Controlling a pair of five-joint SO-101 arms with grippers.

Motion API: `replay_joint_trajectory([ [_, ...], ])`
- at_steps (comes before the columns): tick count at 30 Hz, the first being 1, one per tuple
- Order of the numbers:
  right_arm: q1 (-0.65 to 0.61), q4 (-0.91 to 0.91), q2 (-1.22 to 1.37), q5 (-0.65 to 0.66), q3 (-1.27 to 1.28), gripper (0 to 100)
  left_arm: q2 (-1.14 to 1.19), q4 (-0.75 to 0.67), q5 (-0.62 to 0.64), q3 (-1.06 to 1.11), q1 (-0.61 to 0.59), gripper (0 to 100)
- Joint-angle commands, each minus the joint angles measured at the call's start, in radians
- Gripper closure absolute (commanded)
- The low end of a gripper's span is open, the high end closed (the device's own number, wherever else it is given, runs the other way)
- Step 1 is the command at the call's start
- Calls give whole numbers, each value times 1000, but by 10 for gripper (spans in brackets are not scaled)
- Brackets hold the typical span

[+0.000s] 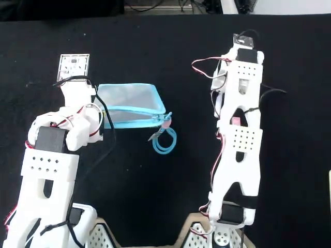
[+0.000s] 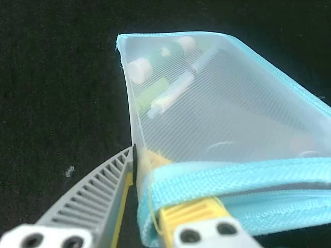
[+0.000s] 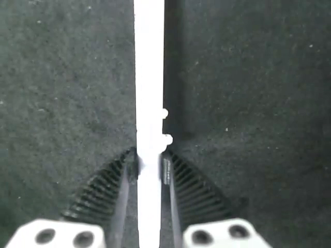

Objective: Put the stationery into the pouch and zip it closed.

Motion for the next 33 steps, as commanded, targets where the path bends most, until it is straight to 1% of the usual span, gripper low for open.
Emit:
replay_joint_trajectory([
  [1,-15,34,-91,-12,22,988,5,-15,6,-1,7,970],
  [7,-35,34,-162,-12,157,988,5,-15,5,-1,7,970],
  [16,-52,6,-441,-5,490,988,5,-15,5,1,5,970],
  [21,-68,-118,-611,11,808,988,5,-15,5,1,5,970],
  [29,-68,-404,-1078,80,1437,988,5,-15,5,1,5,970],
  [33,-69,-453,-1282,120,1643,988,5,-15,5,1,5,970],
])
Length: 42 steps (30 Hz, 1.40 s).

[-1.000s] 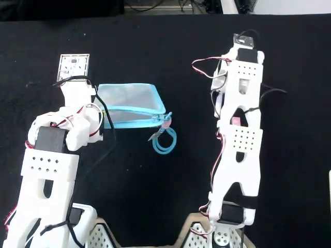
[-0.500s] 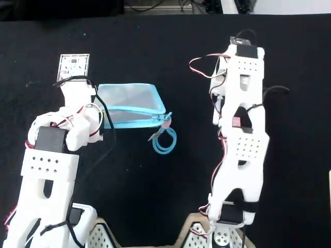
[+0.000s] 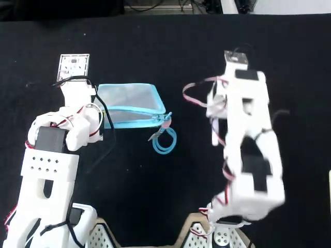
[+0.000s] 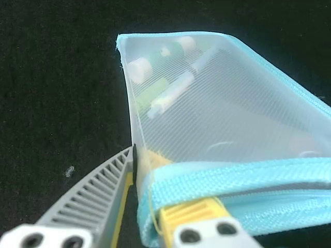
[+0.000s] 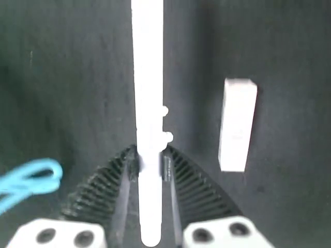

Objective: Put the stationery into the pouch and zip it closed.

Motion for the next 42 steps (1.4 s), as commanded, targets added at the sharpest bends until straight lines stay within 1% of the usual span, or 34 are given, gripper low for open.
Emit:
replay_joint_trajectory([
  [1,-17,-41,-222,43,150,988,5,-15,5,1,5,970],
  [5,-15,-46,-278,106,271,987,5,-15,5,1,4,970],
  [10,-15,-57,-211,176,343,976,5,-15,5,1,5,970],
  [14,-34,-51,-124,183,289,874,5,-15,6,1,5,970],
  [16,-55,-12,-85,176,222,826,5,-15,6,1,5,970],
  [18,-87,48,-56,176,130,807,5,-15,6,1,5,970],
  [21,-121,86,-13,175,-12,808,5,-15,5,1,5,970],
  [24,-121,40,61,175,-113,808,5,-15,5,1,2,970],
  [28,-120,-18,222,175,-191,808,3,-15,5,1,1,970],
  [35,-117,0,472,175,-375,812,5,-15,3,1,2,970],
  [37,-117,31,493,175,-415,868,5,-15,3,1,1,970],
  [39,-117,58,489,175,-443,988,5,-15,3,1,1,970],
  [41,-117,87,467,175,-455,971,5,-15,3,1,1,970],
  [42,-117,98,450,175,-456,989,5,-15,3,1,1,970],
])
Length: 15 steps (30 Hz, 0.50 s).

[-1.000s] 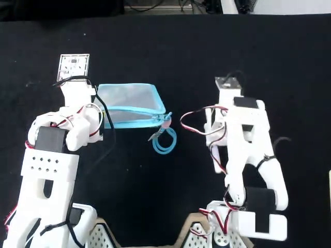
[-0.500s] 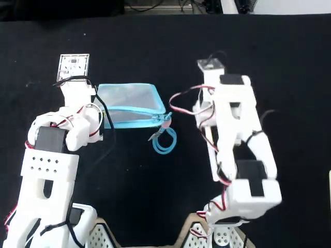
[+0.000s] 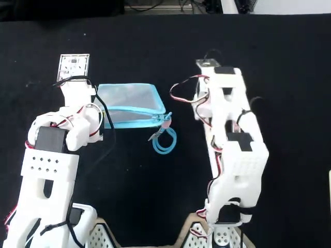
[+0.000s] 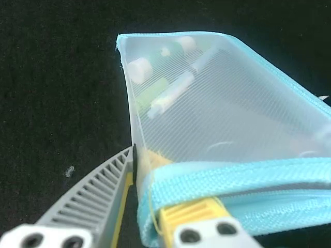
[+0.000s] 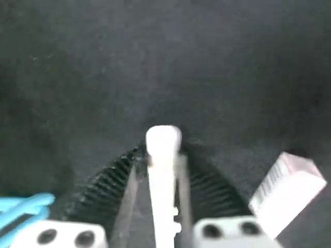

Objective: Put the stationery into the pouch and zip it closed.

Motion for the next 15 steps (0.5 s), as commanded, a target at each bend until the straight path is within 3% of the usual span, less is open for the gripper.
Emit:
replay_joint_trajectory([
  [1,-8,51,-64,2,-64,988,5,-15,3,1,1,970],
  [7,-11,129,-303,0,-21,988,5,-15,3,1,1,970],
  [15,-43,150,-852,-75,157,988,5,-15,3,1,5,970],
])
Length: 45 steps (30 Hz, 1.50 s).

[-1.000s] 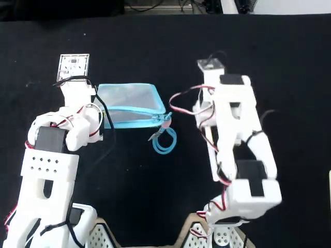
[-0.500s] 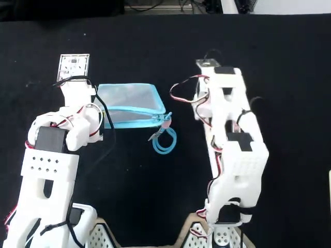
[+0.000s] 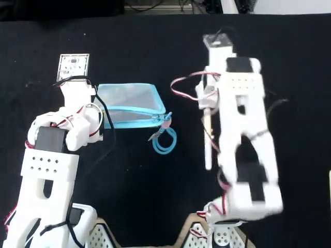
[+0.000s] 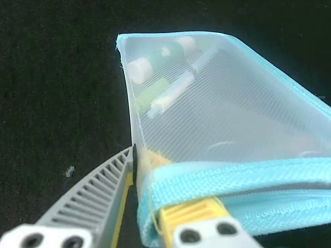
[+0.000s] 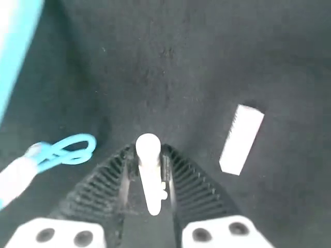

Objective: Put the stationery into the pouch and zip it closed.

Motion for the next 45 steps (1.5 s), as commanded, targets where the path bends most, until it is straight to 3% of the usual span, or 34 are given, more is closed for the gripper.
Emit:
replay_joint_trajectory([
  [1,-54,3,-321,-15,53,988,5,-15,3,1,5,970],
  [10,-259,-37,-819,-9,116,988,5,-15,6,1,5,970],
  [23,-606,-338,-1102,-6,320,987,6,-15,8,1,4,970],
  [40,-628,-842,-1285,-5,806,987,6,-15,8,1,2,970],
  [45,-628,-937,-1287,146,938,987,6,-15,8,1,1,970],
])
